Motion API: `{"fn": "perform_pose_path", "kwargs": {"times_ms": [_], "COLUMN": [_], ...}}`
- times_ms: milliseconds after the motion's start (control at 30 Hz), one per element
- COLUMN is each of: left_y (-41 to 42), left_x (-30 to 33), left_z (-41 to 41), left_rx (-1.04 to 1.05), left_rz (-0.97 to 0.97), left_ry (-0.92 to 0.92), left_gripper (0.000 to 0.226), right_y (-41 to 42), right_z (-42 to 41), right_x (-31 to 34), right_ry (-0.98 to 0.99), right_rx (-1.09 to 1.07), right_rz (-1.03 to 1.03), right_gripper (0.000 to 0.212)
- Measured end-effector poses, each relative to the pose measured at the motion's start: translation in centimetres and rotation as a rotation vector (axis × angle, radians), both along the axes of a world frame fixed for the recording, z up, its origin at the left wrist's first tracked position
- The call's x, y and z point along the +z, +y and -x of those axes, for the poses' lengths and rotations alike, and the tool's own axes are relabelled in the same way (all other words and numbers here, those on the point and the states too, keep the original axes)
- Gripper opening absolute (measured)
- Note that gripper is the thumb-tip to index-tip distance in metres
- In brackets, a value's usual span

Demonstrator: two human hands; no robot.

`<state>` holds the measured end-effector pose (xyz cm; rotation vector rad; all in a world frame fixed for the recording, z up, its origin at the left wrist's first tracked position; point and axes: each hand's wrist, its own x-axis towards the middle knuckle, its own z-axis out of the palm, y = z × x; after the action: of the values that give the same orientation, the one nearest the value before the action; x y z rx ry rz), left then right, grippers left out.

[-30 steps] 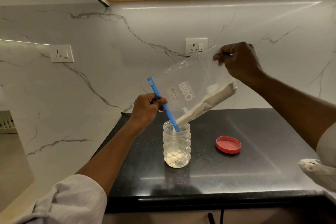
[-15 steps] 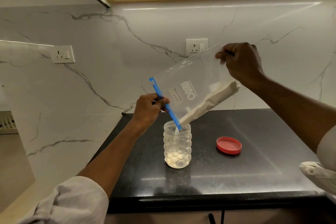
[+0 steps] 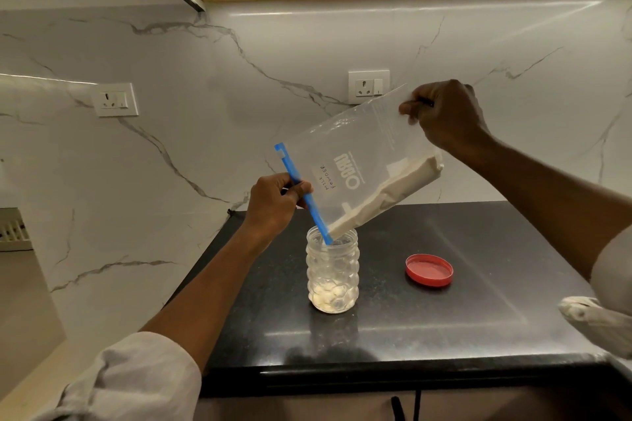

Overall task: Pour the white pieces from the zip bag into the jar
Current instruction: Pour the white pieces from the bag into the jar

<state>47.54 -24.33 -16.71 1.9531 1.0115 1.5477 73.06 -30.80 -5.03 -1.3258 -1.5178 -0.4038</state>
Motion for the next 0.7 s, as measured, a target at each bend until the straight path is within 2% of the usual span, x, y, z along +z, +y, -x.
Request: {"fn": "perform_pose_path", "kwargs": {"times_ms": [700], "left_y": [-0.14], "left_x": [-0.19], "left_z": [-0.74], "left_rx": [-0.012], "left_rz": [-0.019], "left_ry": [-0.001], "left_gripper": [0.003], "right_y": [-0.26], "right_z": [-0.31], "right_x": [0.11], "right_ry": [0.019], "right_rx": [0.013], "right_rz": [-0.048], "right_gripper": [0.014]}}
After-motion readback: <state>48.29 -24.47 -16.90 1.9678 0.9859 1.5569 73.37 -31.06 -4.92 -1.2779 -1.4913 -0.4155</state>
